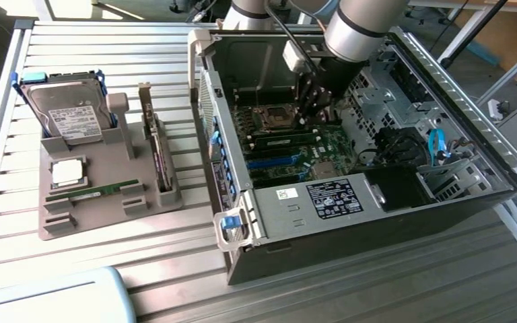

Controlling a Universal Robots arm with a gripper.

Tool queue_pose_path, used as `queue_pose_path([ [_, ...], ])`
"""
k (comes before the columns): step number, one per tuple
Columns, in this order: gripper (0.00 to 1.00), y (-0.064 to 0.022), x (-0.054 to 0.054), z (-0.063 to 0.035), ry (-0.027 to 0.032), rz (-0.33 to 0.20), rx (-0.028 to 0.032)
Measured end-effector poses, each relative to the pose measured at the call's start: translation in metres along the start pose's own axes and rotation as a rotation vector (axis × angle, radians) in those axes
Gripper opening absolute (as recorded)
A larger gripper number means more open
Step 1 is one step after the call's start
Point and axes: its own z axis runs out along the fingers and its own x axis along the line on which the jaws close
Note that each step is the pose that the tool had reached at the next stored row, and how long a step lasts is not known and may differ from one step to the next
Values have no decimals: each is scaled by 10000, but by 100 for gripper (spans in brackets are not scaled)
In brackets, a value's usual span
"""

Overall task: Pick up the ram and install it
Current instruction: 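Insert the ram into the slot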

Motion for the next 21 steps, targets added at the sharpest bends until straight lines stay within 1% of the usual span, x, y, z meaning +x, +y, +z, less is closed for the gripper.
queue_pose_path([
  [1,11,-25,1,1,-2,9,0],
  [3,11,-120,6,18,-3,48,0],
  [4,11,-195,9,21,-5,49,0],
  [9,11,-420,17,14,-5,51,1],
  [10,11,-438,18,5,-3,53,0],
  [12,11,-448,16,-62,-5,53,1],
  [14,11,-448,13,-168,-5,54,1],
  [18,11,-470,9,-322,-17,56,1],
  [19,11,-489,10,-341,-20,57,1],
  [21,11,-507,9,-342,-24,67,2],
])
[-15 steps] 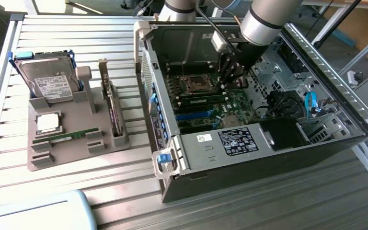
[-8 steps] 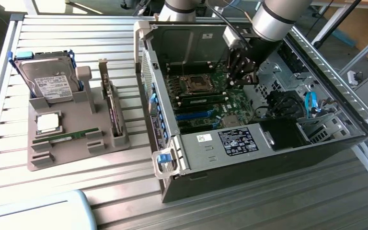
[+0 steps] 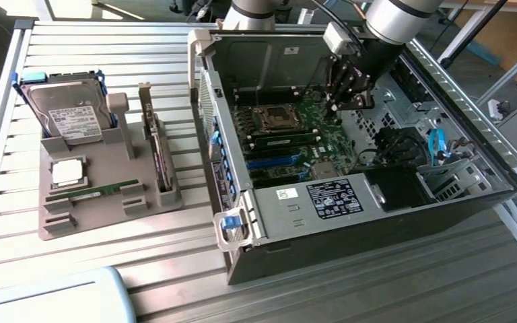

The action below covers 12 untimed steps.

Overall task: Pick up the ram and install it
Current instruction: 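Insert the ram into the slot, then press down the ram until it locks into place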

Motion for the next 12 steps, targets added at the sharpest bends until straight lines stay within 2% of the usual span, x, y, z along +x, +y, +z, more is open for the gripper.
queue_pose_path([
  [7,11,1,1,5,7,2,0],
  [12,11,42,3,127,9,3,0],
])
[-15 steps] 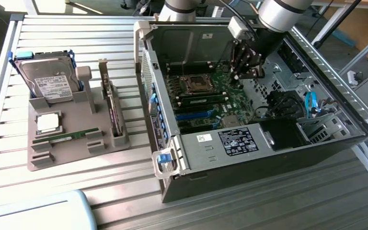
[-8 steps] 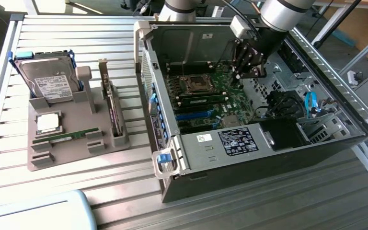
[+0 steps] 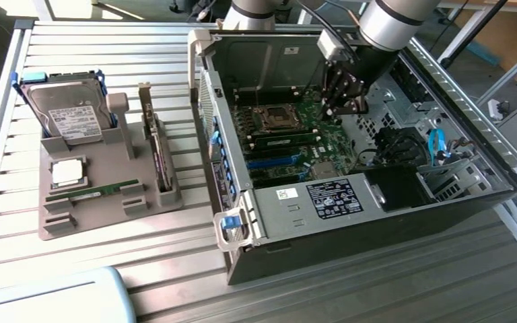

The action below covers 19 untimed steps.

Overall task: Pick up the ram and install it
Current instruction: 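Press down the ram until it locks into place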

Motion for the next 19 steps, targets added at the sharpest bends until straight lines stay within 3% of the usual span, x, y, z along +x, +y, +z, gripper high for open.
queue_pose_path([
  [12,11,-2,9,263,-119,-18,4],
  [19,11,-9,13,358,-154,-21,5],
])
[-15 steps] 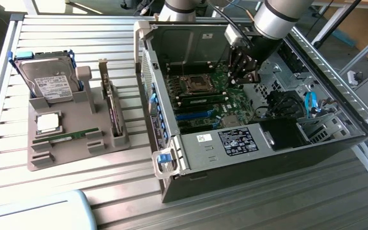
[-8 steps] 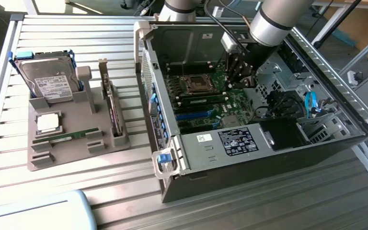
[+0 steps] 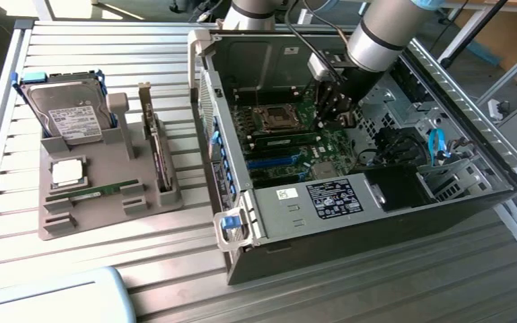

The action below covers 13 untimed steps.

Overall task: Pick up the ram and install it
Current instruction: 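Press down the ram until it locks into place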

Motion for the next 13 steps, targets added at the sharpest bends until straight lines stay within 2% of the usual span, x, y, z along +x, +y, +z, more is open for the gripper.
queue_pose_path([
  [3,11,-5,2,53,-69,-5,3],
  [8,11,-7,3,66,-98,-10,3],
  [13,11,11,-6,-106,-99,-11,3],
])
